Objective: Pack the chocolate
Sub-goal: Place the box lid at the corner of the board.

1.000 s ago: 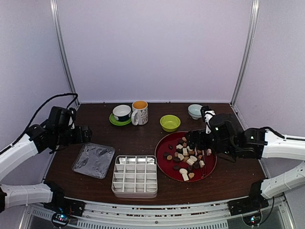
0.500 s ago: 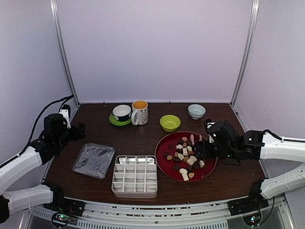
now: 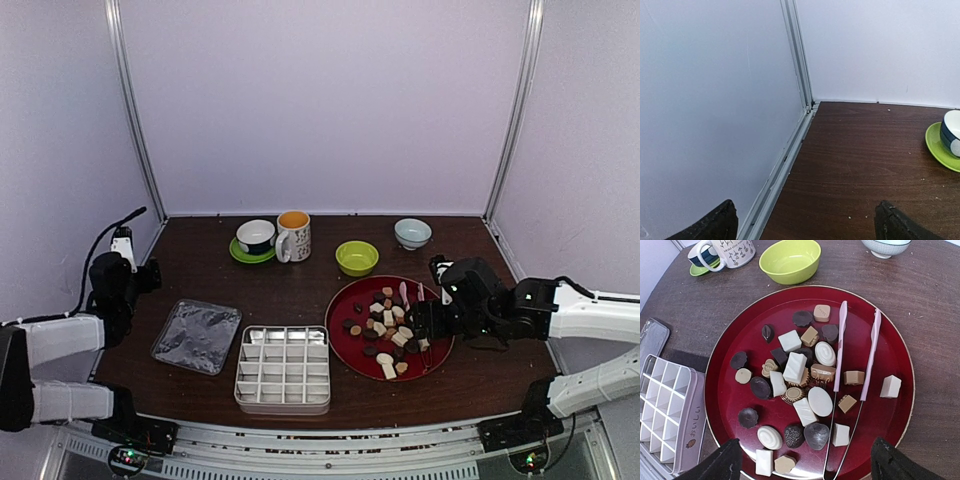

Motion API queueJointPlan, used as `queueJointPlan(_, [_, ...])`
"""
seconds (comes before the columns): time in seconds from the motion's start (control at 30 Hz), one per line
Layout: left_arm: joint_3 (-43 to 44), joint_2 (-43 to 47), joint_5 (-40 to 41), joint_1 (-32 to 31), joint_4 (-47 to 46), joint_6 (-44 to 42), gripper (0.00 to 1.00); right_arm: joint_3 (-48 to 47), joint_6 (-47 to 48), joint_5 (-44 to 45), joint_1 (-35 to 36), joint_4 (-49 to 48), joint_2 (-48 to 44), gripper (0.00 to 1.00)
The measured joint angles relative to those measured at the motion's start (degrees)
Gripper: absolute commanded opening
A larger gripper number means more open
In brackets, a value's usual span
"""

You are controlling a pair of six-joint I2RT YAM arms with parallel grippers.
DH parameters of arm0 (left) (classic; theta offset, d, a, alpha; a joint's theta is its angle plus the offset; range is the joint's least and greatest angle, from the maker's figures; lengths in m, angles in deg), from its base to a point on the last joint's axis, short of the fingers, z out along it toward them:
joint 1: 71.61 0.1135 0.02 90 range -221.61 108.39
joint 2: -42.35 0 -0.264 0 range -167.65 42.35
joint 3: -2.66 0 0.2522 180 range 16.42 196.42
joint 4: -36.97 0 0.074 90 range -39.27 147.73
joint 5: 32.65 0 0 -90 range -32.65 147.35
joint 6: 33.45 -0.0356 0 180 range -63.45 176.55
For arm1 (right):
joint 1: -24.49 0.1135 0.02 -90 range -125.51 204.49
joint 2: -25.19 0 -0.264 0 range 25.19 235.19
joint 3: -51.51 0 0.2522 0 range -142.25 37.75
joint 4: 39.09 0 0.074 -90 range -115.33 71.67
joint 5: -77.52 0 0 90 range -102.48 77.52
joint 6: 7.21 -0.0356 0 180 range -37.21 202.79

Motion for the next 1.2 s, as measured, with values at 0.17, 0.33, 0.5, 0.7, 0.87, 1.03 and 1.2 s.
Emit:
queueJointPlan(0.17, [-2.84, -7.28, -2.47, 0.68, -12.55, -3.28, 0.98, 0.09, 0.02, -0.37, -0.07, -0.48, -0.09, 0.90])
queueJointPlan(0.33, [-6.88, -16.90, -6.84, 1.11, -26.10, -6.03, 0.98, 0.17, 0.20, -1.05, -0.13, -1.84, -0.15, 0.91])
queueJointPlan(0.5, [-7.32, -19.87, -9.92, 1.11, -31.32, -7.61, 0.98, 0.17, 0.39, -1.49, -0.33, -2.60, -0.17, 0.91])
queueJointPlan(0.7, [-3.37, -19.87, -10.23, 1.16, -30.01, -7.82, 0.98, 0.17, 0.63, -1.53, -0.37, -3.06, -0.15, 0.92])
queueJointPlan(0.87, [-3.21, -19.87, -9.90, 1.16, -29.09, -7.80, 0.98, 0.55, 1.84, -2.25, -0.37, -4.72, -0.37, 0.92])
queueJointPlan(1.03, [-3.21, -19.87, -9.88, 1.16, -28.94, -7.80, 0.98, 1.73, 3.15, -2.84, -0.37, -6.58, -1.95, 0.92])
queueJointPlan(1.2, [-3.21, -19.87, -9.88, 1.16, -28.92, -7.80, 0.98, 2.01, 3.58, -3.74, -0.37, -7.69, -2.12, 0.92])
